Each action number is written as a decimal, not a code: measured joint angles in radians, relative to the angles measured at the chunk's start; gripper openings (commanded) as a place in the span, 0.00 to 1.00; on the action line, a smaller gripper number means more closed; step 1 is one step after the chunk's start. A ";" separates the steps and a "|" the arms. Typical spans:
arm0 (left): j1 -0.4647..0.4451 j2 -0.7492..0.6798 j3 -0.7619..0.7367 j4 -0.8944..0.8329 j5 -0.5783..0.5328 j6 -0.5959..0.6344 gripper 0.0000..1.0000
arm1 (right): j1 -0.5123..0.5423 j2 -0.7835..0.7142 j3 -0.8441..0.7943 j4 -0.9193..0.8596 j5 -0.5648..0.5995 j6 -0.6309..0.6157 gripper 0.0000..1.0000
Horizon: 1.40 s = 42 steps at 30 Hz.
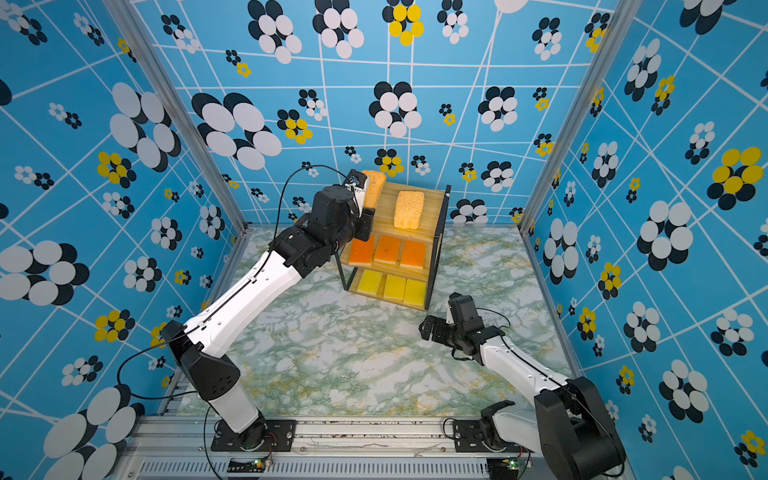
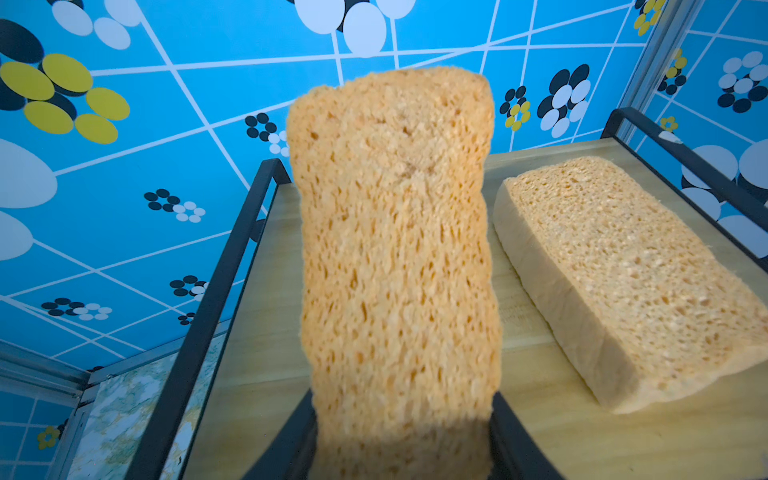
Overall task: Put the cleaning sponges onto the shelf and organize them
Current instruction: 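Lower the tan sponge onto the shelf top beside the other tan sponge and release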
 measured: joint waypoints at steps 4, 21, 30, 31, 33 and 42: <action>0.000 0.002 0.000 -0.019 0.002 -0.012 0.41 | 0.000 0.000 0.000 0.008 0.000 0.000 0.99; 0.017 0.023 0.013 -0.053 0.042 -0.057 0.42 | 0.000 0.000 0.000 0.013 0.000 0.000 0.99; 0.017 0.023 0.013 -0.053 0.045 -0.066 0.57 | 0.000 0.000 0.000 0.014 0.000 0.000 0.99; 0.017 0.023 0.013 -0.053 0.046 -0.068 0.57 | 0.000 0.000 0.000 0.014 0.000 0.000 0.99; 0.017 0.023 0.013 -0.053 0.045 -0.069 0.58 | 0.000 0.000 0.000 0.014 0.000 0.000 0.99; 0.017 0.023 0.013 -0.053 0.046 -0.072 0.61 | 0.000 0.000 0.000 0.013 0.000 0.000 0.99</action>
